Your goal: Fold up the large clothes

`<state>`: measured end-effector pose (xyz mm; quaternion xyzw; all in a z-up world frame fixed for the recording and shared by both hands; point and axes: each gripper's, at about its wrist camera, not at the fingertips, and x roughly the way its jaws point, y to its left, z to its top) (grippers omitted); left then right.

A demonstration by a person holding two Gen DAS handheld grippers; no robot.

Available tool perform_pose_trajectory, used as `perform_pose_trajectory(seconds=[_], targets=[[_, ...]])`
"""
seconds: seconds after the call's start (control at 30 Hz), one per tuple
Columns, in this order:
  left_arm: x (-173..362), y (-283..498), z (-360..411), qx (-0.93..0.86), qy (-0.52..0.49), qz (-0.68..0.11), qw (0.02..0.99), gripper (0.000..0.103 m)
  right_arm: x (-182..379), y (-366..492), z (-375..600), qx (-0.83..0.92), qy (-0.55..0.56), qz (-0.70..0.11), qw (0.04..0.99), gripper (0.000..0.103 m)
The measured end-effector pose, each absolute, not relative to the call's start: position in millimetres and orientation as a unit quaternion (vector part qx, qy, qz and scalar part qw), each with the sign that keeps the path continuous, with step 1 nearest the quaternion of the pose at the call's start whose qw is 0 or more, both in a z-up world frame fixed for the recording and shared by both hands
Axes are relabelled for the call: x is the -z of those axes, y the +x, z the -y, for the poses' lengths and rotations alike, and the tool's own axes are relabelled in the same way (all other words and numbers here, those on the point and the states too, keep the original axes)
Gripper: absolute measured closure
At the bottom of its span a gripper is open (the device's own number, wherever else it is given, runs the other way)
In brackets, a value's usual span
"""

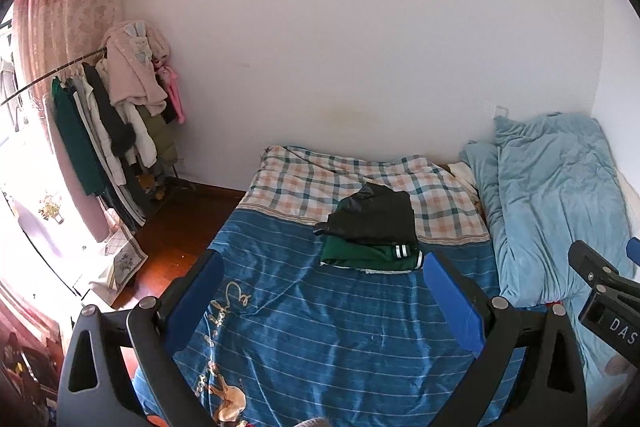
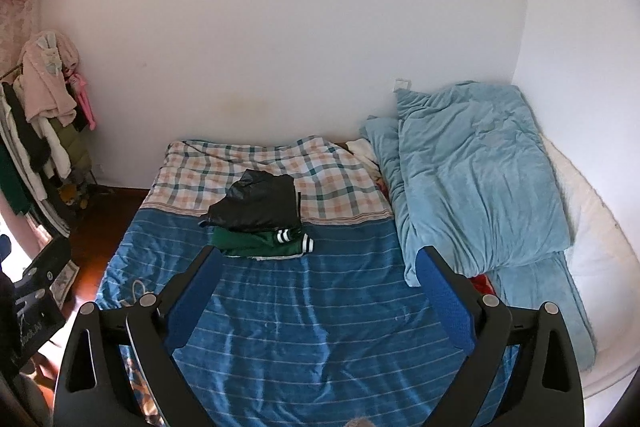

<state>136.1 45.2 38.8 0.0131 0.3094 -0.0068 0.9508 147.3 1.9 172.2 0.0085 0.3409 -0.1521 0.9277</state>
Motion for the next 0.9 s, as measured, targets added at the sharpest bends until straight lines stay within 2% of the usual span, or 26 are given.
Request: perform_pose_trajectory(seconds=[0.9], targets=[[-49, 125, -49, 0.006, 0.025, -0.3, 0.954, 0.001, -173, 140, -5, 0.124, 0.01, -0.334, 0.934, 0.004]])
